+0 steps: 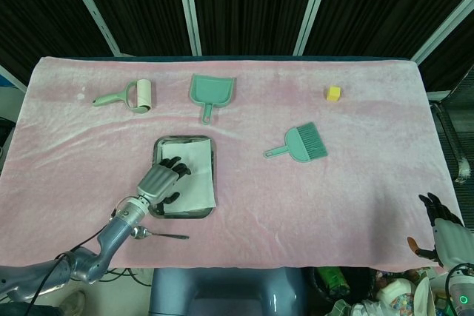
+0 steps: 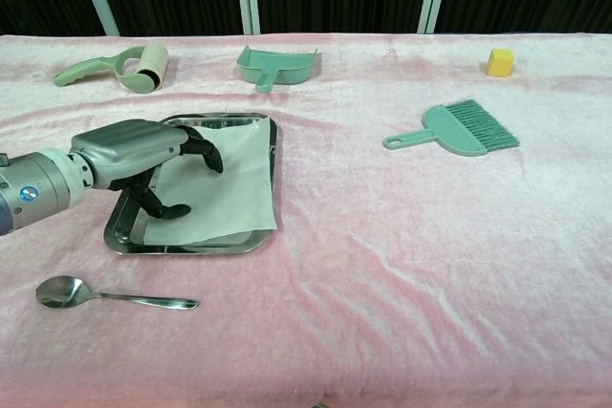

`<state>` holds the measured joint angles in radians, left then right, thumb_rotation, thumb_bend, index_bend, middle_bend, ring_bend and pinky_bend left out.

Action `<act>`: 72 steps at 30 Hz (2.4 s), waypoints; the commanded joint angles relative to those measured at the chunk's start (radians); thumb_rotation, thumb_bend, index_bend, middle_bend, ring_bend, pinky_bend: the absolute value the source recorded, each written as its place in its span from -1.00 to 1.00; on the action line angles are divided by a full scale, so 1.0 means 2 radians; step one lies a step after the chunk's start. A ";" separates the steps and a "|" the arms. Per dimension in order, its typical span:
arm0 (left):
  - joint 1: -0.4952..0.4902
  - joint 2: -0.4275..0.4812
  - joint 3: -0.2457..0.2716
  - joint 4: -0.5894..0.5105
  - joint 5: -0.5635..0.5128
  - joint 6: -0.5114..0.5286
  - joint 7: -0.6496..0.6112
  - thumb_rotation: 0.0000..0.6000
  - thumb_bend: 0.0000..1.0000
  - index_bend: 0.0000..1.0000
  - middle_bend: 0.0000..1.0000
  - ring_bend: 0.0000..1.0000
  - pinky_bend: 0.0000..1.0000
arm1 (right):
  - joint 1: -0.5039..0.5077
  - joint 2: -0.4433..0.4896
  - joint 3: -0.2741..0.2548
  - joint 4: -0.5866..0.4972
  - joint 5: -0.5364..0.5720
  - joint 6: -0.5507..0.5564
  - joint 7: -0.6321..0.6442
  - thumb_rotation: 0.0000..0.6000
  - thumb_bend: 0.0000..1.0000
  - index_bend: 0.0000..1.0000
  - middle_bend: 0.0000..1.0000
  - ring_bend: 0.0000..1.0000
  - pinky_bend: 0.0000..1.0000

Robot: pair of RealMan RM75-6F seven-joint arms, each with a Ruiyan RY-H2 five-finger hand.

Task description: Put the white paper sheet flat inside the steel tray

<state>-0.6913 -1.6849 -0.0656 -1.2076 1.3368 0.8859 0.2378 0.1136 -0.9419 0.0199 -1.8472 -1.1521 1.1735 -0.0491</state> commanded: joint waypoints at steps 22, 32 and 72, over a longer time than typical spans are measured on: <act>-0.017 0.019 0.028 0.025 0.061 0.003 -0.003 1.00 -0.35 -0.43 -0.52 -0.82 -0.61 | 0.001 0.000 0.000 -0.001 0.003 -0.001 0.000 1.00 -0.50 -1.00 -0.99 -0.80 -0.70; -0.024 0.015 0.026 0.036 0.059 -0.007 0.000 1.00 -0.35 -0.43 -0.52 -0.82 -0.63 | 0.001 0.000 0.000 -0.001 0.004 -0.001 -0.002 1.00 -0.50 -1.00 -0.99 -0.80 -0.70; -0.029 0.022 0.042 0.047 0.086 -0.001 -0.015 1.00 -0.35 -0.43 -0.53 -0.82 -0.64 | 0.003 0.000 0.000 -0.003 0.011 -0.005 -0.003 1.00 -0.50 -1.00 -0.99 -0.80 -0.70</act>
<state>-0.7490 -1.6410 0.0184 -1.1134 1.5095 0.8844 0.2073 0.1195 -0.9417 0.0202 -1.8532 -1.1296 1.1637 -0.0542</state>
